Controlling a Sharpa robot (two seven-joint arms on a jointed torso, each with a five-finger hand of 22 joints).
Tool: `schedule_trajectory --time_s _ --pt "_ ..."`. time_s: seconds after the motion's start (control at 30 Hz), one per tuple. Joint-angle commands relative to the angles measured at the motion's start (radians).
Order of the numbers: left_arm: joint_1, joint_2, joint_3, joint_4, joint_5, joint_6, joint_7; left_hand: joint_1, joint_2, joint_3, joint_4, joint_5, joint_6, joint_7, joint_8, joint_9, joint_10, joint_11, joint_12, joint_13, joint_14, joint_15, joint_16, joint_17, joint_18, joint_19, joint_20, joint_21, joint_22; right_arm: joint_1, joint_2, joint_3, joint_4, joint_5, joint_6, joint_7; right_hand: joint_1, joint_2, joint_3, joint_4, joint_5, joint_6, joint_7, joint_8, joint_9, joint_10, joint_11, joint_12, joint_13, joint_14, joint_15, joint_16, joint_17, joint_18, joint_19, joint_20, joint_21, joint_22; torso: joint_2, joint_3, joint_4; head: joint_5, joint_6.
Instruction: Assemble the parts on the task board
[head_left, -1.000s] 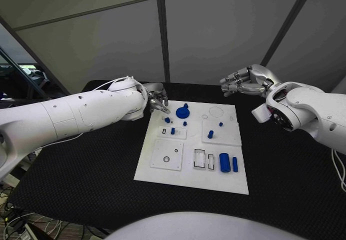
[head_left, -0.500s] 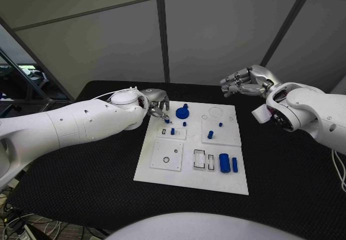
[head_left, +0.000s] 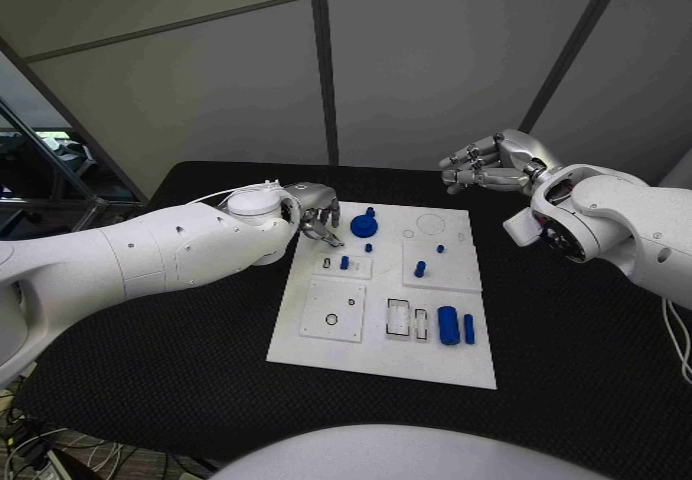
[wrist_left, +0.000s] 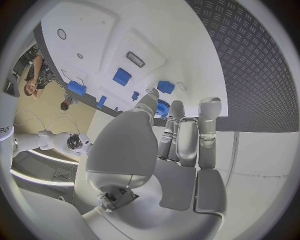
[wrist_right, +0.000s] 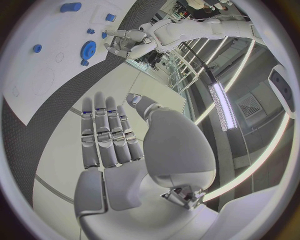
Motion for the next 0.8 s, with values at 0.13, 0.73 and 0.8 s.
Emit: schedule_trajectory --time_s 0.13,0.73,0.8 --pt "-0.005 0.005 -0.002 -0.003 -0.018 0.027 -0.013 0.014 0.002 -0.017 0.004 0.000 0.011 -0.001 0.011 -0.003 -0.002 -0.006 0.013 0.004 0.013 0.001 0.014 0.032 -0.065 0.010 0.000 0.016 0.016 0.002 0.000 0.001 0.000 -0.001 -0.001 0.011 0.001 0.009 0.007 -0.002 0.005 0.004 -0.002 0.004 0.001 -0.002 -0.006 0.006 -0.002 0.001 -0.005 0.001 -0.001 0.003 0.006 -0.001 -0.004 -0.001 0.000 -0.0002 0.0010 -0.001 0.001" --pt "-0.007 0.007 -0.002 -0.006 -0.018 0.041 -0.013 0.020 0.004 -0.038 0.008 0.000 0.017 -0.002 0.024 -0.005 -0.005 -0.007 0.029 0.009 0.019 0.000 0.031 0.046 -0.068 0.017 0.000 0.038 0.040 0.002 0.004 0.001 -0.003 -0.001 0.002 0.011 0.002 0.010 0.008 -0.002 0.006 0.004 -0.002 0.004 0.001 -0.002 -0.006 0.007 -0.002 0.002 -0.006 0.001 -0.002 0.003 0.007 -0.001 -0.005 -0.002 0.000 0.0002 -0.0001 0.000 -0.004" --pt "-0.007 0.008 -0.001 -0.010 -0.018 0.043 -0.013 0.023 0.007 -0.039 0.009 0.000 0.018 -0.003 0.026 -0.005 -0.005 -0.008 0.031 0.009 0.022 -0.001 0.035 0.049 -0.069 0.019 0.000 0.044 0.045 0.002 0.004 0.001 -0.003 -0.001 0.002 0.011 0.002 0.010 0.008 -0.002 0.006 0.004 -0.002 0.004 0.001 -0.002 -0.006 0.007 -0.002 0.002 -0.006 0.001 -0.002 0.003 0.007 -0.001 -0.005 -0.002 0.000 0.0003 -0.0006 0.001 -0.004"
